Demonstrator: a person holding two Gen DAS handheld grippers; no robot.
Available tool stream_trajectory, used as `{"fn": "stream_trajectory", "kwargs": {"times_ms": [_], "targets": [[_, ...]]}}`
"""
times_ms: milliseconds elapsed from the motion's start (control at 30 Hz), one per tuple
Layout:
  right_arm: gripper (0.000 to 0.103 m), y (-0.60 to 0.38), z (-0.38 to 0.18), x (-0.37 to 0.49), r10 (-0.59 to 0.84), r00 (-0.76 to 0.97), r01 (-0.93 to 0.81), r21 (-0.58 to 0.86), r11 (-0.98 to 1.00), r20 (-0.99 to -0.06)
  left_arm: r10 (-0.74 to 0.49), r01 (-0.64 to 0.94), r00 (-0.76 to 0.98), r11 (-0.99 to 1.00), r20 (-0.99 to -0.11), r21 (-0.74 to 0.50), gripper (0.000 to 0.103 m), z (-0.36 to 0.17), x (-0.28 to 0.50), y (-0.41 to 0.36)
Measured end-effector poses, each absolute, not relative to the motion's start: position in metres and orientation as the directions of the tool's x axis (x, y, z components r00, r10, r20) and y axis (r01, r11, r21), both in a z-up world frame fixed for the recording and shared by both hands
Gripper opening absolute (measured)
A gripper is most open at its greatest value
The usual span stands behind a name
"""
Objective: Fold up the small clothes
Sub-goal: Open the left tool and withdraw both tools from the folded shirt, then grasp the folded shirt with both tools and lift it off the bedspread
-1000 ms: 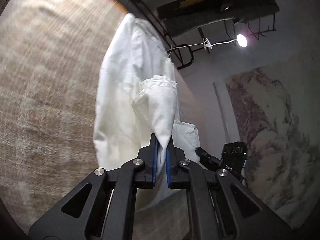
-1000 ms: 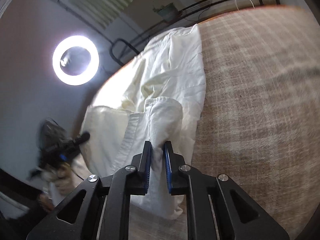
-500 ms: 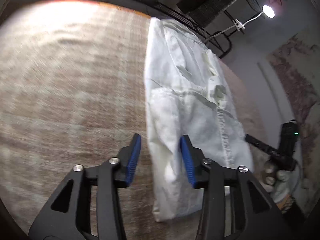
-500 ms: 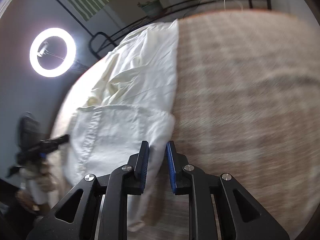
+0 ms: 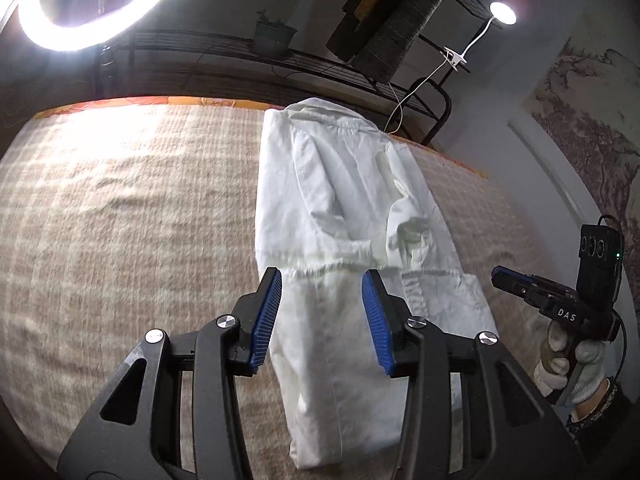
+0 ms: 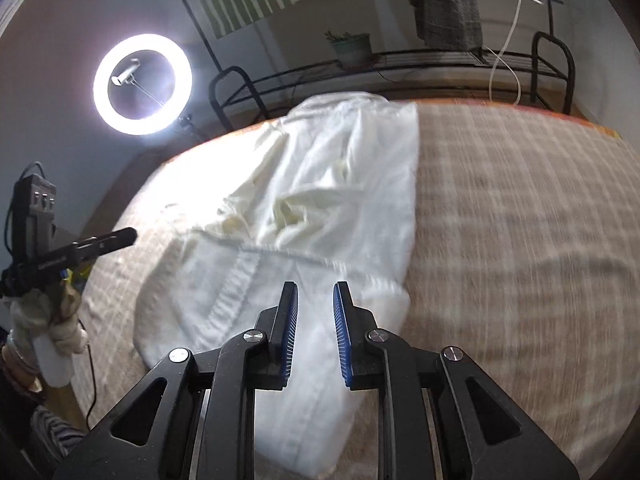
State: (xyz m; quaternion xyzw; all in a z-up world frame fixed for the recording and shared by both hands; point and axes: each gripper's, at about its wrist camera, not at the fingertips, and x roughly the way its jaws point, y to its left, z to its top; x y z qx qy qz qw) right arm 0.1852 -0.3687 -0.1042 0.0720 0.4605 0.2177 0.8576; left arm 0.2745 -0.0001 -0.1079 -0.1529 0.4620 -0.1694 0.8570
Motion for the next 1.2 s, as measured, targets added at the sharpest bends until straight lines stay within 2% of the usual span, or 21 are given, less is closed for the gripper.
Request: {"fn": "stream_trajectory", "kwargs": {"times_ms": [267, 400, 467, 500, 600, 733, 1000, 1067, 1100, 1133, 1167, 1200], "targets": [[0.017, -0.374, -0.101, 0.245, 0.379, 0.498, -0.297, 0.257, 0.920, -0.780, -0.365, 0.178, 0.520, 0.930, -0.772, -0.320, 0.042, -0.120, 0.354, -0.005], [0.017, -0.386, -0.113, 0.286, 0.360, 0.487, -0.263, 0.259, 0.929, -0.796, -0.379, 0.109, 0.518, 0.918, -0.767, -0.380, 0.044, -0.139, 0.408, 0.008], [0.018, -0.397, -0.123, 0.311, 0.379, 0.477, -0.229, 0.304, 0.925, -0.793, -0.401, 0.083, 0.506, 0.904, -0.764, -0.420, 0.044, -0.151, 0.434, 0.014], [0.021, -0.402, -0.127, 0.322, 0.388, 0.474, -0.211, 0.326, 0.922, -0.790, -0.409, 0.074, 0.503, 0.898, -0.762, -0.434, 0.044, -0.157, 0.443, 0.015], [0.039, -0.415, -0.141, 0.350, 0.427, 0.474, -0.166, 0.398, 0.902, -0.770, -0.440, 0.057, 0.481, 0.879, -0.758, -0.474, 0.044, -0.176, 0.471, 0.017], [0.039, -0.425, -0.158, 0.379, 0.464, 0.479, -0.116, 0.470, 0.875, -0.745, -0.476, 0.035, 0.451, 0.855, -0.755, -0.518, 0.044, -0.201, 0.497, 0.017], [0.039, -0.409, -0.169, 0.413, 0.485, 0.467, -0.154, 0.472, 0.868, -0.740, -0.552, 0.046, 0.437, 0.803, -0.711, -0.595, 0.045, -0.205, 0.521, 0.012], [0.039, -0.402, -0.170, 0.418, 0.479, 0.470, -0.161, 0.461, 0.873, -0.742, -0.541, 0.075, 0.438, 0.818, -0.718, -0.571, 0.032, -0.204, 0.523, 0.003], [0.039, -0.397, -0.170, 0.420, 0.484, 0.466, -0.169, 0.462, 0.871, -0.741, -0.530, 0.092, 0.430, 0.831, -0.731, -0.549, 0.010, -0.203, 0.523, -0.003], [0.031, -0.394, -0.171, 0.422, 0.480, 0.468, -0.177, 0.453, 0.874, -0.742, -0.506, 0.111, 0.422, 0.852, -0.752, -0.511, 0.004, -0.204, 0.523, -0.011], [0.021, -0.389, -0.172, 0.422, 0.475, 0.462, -0.187, 0.442, 0.877, -0.749, -0.499, 0.125, 0.421, 0.859, -0.757, -0.497, 0.004, -0.202, 0.522, -0.014], [0.002, -0.385, -0.173, 0.423, 0.466, 0.452, -0.193, 0.427, 0.884, -0.761, -0.493, 0.140, 0.427, 0.864, -0.758, -0.483, 0.002, -0.199, 0.521, -0.017]]}}
